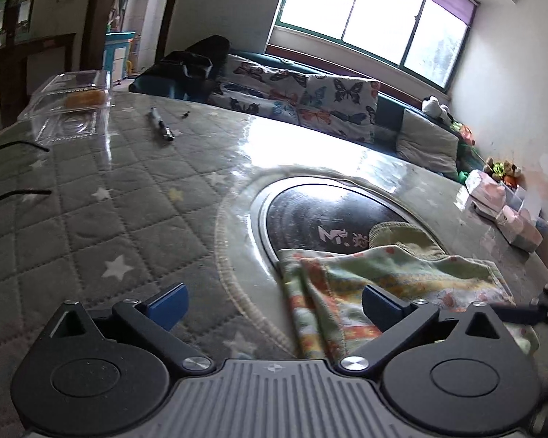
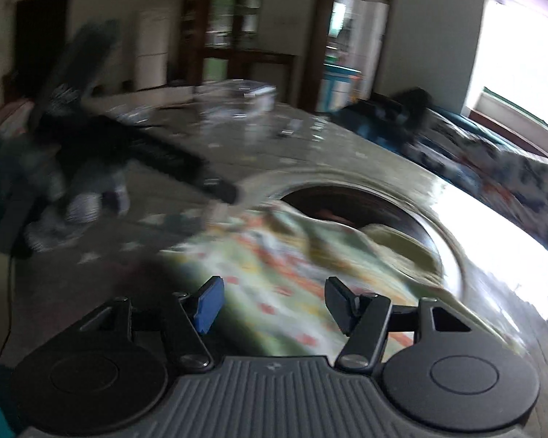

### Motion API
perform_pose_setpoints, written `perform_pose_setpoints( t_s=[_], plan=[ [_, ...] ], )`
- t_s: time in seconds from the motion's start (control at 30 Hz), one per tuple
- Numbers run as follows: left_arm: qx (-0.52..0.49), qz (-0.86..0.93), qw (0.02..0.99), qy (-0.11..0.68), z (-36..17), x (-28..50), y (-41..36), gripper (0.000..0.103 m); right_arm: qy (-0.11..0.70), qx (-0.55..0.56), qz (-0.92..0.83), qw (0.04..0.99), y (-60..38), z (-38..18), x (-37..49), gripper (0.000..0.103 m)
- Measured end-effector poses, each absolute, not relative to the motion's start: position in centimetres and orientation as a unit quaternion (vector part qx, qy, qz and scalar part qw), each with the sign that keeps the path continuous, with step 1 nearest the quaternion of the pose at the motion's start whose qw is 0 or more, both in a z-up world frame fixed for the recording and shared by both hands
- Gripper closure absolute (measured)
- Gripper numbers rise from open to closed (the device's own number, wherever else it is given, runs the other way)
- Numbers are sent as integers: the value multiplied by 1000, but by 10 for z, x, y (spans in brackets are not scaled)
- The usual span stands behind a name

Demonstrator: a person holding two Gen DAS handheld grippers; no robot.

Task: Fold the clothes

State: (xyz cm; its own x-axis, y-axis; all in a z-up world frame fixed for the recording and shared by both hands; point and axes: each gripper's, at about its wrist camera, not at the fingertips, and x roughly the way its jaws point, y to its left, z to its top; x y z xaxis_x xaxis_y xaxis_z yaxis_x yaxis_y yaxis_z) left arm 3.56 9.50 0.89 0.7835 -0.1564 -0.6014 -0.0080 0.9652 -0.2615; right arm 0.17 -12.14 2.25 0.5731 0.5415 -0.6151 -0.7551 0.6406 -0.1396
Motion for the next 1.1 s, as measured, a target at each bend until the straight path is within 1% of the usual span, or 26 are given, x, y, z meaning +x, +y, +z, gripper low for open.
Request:
perform_pose_setpoints(
  t_s=[0.23, 0.33, 0.4, 0.53, 0.57, 0.63, 0.7, 0.77, 0.9, 1.1],
  plan=[
    [-149, -35, 934, 323, 13, 24, 109, 0, 260, -244, 409, 840, -80, 15, -14, 40],
    [-166, -33, 930, 327, 13, 23, 114, 0, 260, -263, 410, 834, -69, 10, -19, 43],
    [-180, -35, 926, 329, 13, 22, 116, 0, 262, -270, 408, 832, -63, 7, -18, 49],
    [-213, -45, 916, 337, 12, 24, 117, 0, 264, -280, 407, 829, -57, 0, -17, 56],
    [-221, -48, 913, 340, 12, 25, 116, 0, 263, -279, 407, 829, -57, -1, -17, 61],
    [-239, -52, 906, 346, 11, 28, 114, 0, 263, -275, 406, 831, -56, -1, -15, 68],
    [-256, -57, 899, 352, 10, 31, 113, 0, 265, -262, 407, 834, -58, 0, -12, 78],
    [-274, -62, 891, 357, 9, 33, 111, 0, 267, -241, 409, 838, -63, 5, -9, 82],
    [-304, -66, 877, 366, 8, 39, 107, 0, 266, -196, 411, 850, -74, 16, -2, 87],
    [-366, -67, 848, 377, 6, 47, 103, 0, 256, -138, 407, 866, -99, 36, 3, 89]
  ],
)
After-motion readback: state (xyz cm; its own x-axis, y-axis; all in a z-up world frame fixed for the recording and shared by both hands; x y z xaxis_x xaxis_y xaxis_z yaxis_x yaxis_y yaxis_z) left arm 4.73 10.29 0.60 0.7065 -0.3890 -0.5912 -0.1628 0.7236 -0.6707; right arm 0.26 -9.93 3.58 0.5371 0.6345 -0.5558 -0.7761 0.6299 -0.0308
